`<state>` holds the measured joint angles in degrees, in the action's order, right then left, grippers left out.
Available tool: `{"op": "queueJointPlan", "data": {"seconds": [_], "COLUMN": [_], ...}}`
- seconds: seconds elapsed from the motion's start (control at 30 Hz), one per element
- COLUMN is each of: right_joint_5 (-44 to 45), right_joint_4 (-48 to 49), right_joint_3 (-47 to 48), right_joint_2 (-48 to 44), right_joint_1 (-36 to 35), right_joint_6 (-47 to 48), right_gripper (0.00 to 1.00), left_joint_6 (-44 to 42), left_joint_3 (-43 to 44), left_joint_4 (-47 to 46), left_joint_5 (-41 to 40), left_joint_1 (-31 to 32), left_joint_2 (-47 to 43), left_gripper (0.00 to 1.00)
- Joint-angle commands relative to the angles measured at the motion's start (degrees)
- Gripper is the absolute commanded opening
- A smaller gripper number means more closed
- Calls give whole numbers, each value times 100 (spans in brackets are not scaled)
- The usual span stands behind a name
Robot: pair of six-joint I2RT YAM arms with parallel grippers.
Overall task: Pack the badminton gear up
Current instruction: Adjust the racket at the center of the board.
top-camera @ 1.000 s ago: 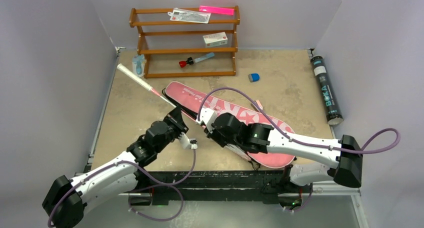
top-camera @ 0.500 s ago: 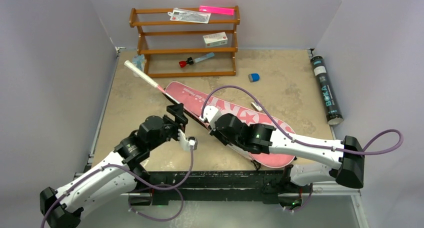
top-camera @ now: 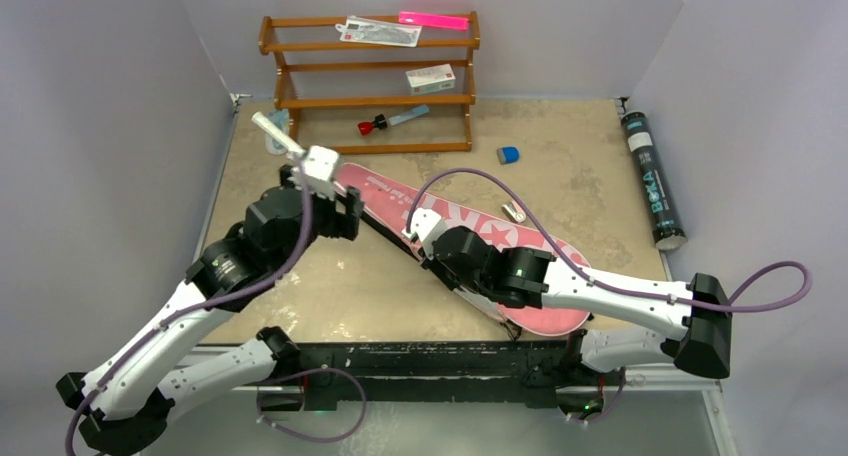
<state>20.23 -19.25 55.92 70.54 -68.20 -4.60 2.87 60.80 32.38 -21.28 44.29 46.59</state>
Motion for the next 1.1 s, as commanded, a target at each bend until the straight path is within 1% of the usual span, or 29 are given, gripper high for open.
{"op": "queueJointPlan", "data": {"seconds": [0.0, 0.03, 0.07, 0.17, 0.2, 0.23, 0.33, 0.47, 0.57, 0.63, 0.7, 0.77, 0.9, 0.93, 1.07], "right_joint_5": [221, 227, 219, 172, 152, 142, 88, 43, 26, 25, 20, 32, 37, 26, 18], "right_joint_4": [404, 411, 418, 445, 448, 452, 474, 458, 468, 500, 486, 455, 451, 467, 475], "right_joint_3": [216, 217, 223, 210, 205, 196, 191, 232, 245, 235, 259, 278, 268, 258, 252], "right_joint_2": [-26, -23, -23, -56, -71, -81, -113, -95, -118, -128, -112, -81, -97, -110, -103], "right_joint_1": [-11, -17, -11, -16, -13, -17, -15, -21, -26, -26, -23, -23, -26, -26, -24], "right_joint_6": [-110, -111, -103, -56, -38, -30, 4, 38, 45, 49, 56, 56, 54, 63, 62], "right_gripper": [0, 0, 0, 0, 0, 0, 0, 0, 0, 0, 0, 0, 0, 0, 0], "left_joint_6": [5233, 5635, 5898, 6742, 7067, 7192, 7636, 7696, 7574, 7678, 7599, 7524, 7512, 7501, 7559], "left_joint_3": [316, 148, -80, -870, -1196, -1336, -1730, -1883, -2051, -2151, -2227, -2222, -2221, -2266, -2429], "left_joint_4": [1756, 1707, 1466, 664, 396, 229, 32, -347, -927, -1129, -1460, -1695, -2016, -2185, -2450], "left_joint_5": [-1809, -1645, -1411, -835, -752, -694, -648, -531, -433, -487, -407, -145, 843, 976, 1125], "left_joint_1": [5, 1, 0, 0, -1, 0, 0, 0, -8, -21, -80, -261, -946, -1041, -1145], "left_joint_2": [-167, -346, -560, -1209, -1437, -1518, -1641, -1378, -1188, -1066, -916, -705, -216, -140, 81], "left_gripper": [70, 66, 65, 64, 63, 63, 63, 63, 63, 62, 61, 60, 54, 52, 51]}}
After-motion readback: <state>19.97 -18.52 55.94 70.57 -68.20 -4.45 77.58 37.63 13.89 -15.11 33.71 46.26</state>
